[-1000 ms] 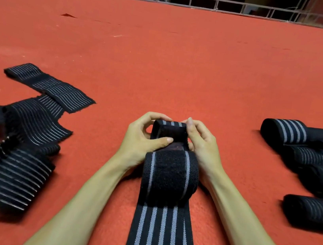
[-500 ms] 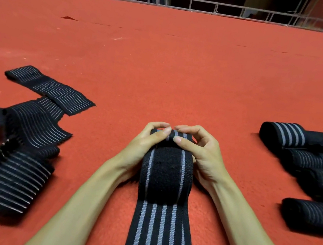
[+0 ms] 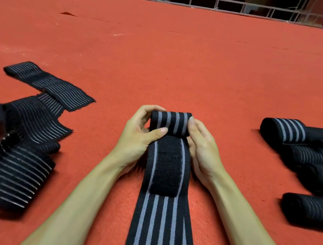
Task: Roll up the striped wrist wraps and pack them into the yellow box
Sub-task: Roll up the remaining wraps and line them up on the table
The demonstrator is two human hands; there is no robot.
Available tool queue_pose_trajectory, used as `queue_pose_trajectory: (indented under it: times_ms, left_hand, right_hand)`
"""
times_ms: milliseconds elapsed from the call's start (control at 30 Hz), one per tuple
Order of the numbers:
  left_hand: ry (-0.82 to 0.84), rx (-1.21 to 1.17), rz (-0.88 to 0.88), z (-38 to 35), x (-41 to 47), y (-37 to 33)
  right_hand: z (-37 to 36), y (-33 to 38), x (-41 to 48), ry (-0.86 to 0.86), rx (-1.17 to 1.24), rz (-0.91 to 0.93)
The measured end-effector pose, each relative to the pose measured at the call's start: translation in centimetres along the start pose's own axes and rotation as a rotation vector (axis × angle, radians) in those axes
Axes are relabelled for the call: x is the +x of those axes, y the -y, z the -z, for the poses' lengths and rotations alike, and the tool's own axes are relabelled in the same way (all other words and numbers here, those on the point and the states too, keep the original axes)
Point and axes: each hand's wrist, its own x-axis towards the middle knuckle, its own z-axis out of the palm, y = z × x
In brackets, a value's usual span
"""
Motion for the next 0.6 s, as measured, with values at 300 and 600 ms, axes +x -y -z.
queue_pose_trajectory:
  times_ms: [300, 600]
  left_hand:
    - [0.045, 0.041, -0.04, -0.9, -0.3, 0.4]
    - [0.061, 0.103, 0.2, -1.3, -0.6, 0.7]
  right_hand:
    - [-0.8, -0.4, 0.1, -0.136, -0.182, 0.019]
    - [-0.5, -0.8, 0.0, -0.018, -0.069, 0.067]
